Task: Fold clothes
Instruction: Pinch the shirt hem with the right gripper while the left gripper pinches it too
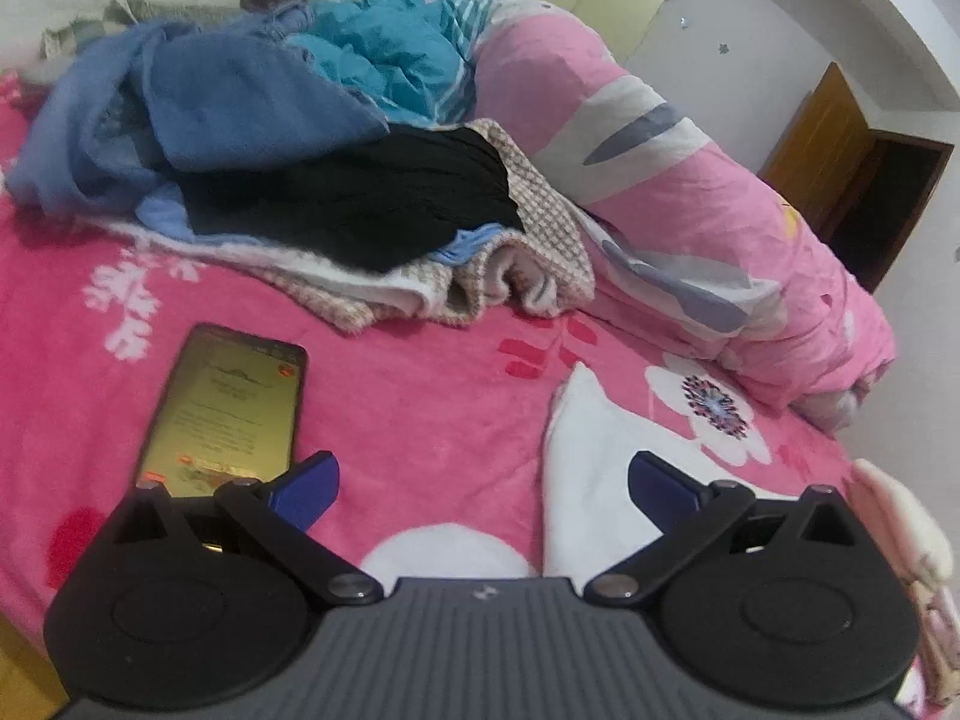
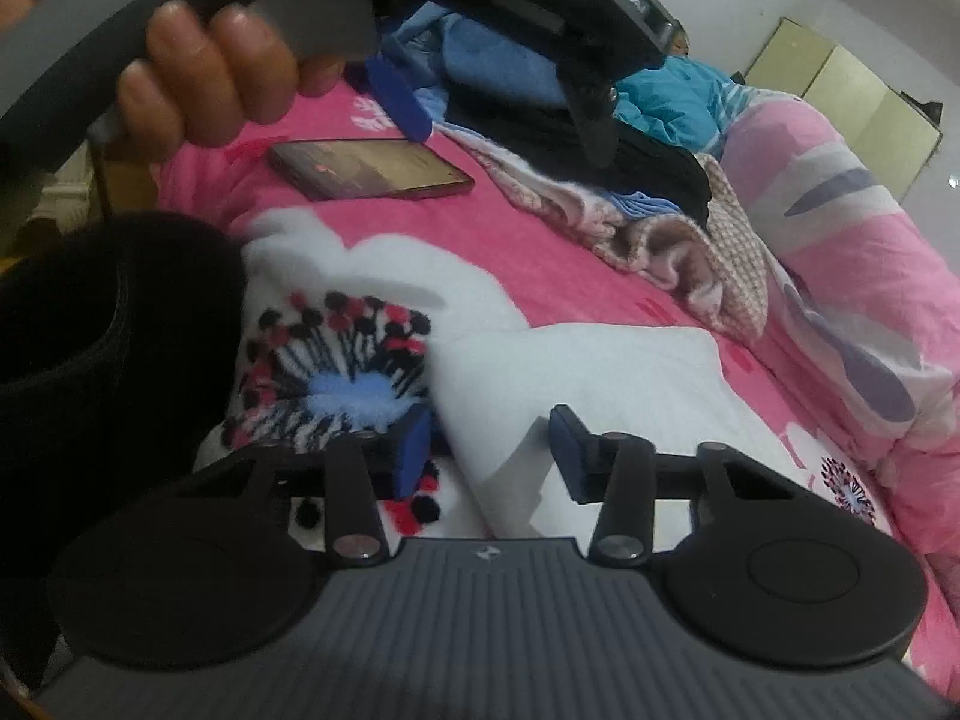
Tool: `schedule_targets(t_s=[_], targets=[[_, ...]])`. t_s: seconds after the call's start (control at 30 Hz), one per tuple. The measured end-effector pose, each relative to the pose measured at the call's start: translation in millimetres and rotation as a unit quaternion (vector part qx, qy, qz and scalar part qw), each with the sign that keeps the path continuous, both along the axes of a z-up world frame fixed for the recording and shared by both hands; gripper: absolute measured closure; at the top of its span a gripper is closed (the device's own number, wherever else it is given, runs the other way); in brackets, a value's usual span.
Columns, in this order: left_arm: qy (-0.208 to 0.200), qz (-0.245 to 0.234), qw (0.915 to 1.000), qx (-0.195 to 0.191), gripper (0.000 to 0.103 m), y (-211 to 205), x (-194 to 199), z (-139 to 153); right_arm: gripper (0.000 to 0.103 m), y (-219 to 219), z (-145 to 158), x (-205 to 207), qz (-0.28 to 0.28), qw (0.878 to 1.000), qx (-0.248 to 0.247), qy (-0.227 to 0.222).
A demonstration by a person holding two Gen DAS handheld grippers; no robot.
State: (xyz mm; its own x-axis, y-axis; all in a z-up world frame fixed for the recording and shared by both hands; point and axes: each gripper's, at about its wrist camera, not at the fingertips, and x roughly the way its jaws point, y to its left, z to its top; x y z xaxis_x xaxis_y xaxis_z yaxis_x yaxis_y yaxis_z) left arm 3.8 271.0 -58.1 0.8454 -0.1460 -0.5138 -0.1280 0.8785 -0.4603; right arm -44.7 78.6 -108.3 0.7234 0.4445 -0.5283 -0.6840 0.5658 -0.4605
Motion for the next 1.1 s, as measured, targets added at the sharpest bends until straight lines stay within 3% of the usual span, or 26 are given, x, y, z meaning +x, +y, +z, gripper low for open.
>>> schedule_targets(t_s=[0.1, 0.3, 0.43, 0.57, 0.7, 0.77, 0.97, 1.1], targets=[[0.007, -0.007, 0.9996, -0.028, 0.003, 5.3, 8.4, -5.5, 0.093, -6.8, 11.3, 7.6, -0.02, 0.999, 0.033, 0.01], [0.025, -0.029, 0.9886, -0.146, 0.003, 14.6, 29.5, -12.1, 0.094, -43.2, 42.7, 27.7, -0.071, 0.984, 0.155, 0.059], [0.04, -0.071, 0.9781, -0.192, 0.004, 7.8, 48.7, -16.3, 0.095, -66.3, 57.2, 36.7, -0.101, 0.967, 0.222, 0.076], [0.073, -0.112, 0.9633, -0.233, 0.005, -5.6, 77.0, -27.9, 0.095, -79.2, 63.2, 37.9, -0.11, 0.957, 0.255, 0.085], [0.114, -0.133, 0.9461, -0.273, 0.01, -13.9, 111.4, -43.9, 0.095, -81.3, 62.3, 34.0, -0.103, 0.955, 0.264, 0.089], [0.135, -0.142, 0.941, -0.276, 0.015, -17.3, 129.0, -49.6, 0.095, -81.1, 61.2, 32.1, -0.098, 0.955, 0.265, 0.09], [0.171, -0.149, 0.9377, -0.263, 0.031, -23.3, 170.6, -61.1, 0.095, -82.5, 60.5, 33.4, -0.09, 0.955, 0.269, 0.089], [0.181, -0.16, 0.9362, -0.255, 0.055, -29.6, 194.7, -66.7, 0.095, -83.5, 59.9, 34.5, -0.086, 0.954, 0.273, 0.089]])
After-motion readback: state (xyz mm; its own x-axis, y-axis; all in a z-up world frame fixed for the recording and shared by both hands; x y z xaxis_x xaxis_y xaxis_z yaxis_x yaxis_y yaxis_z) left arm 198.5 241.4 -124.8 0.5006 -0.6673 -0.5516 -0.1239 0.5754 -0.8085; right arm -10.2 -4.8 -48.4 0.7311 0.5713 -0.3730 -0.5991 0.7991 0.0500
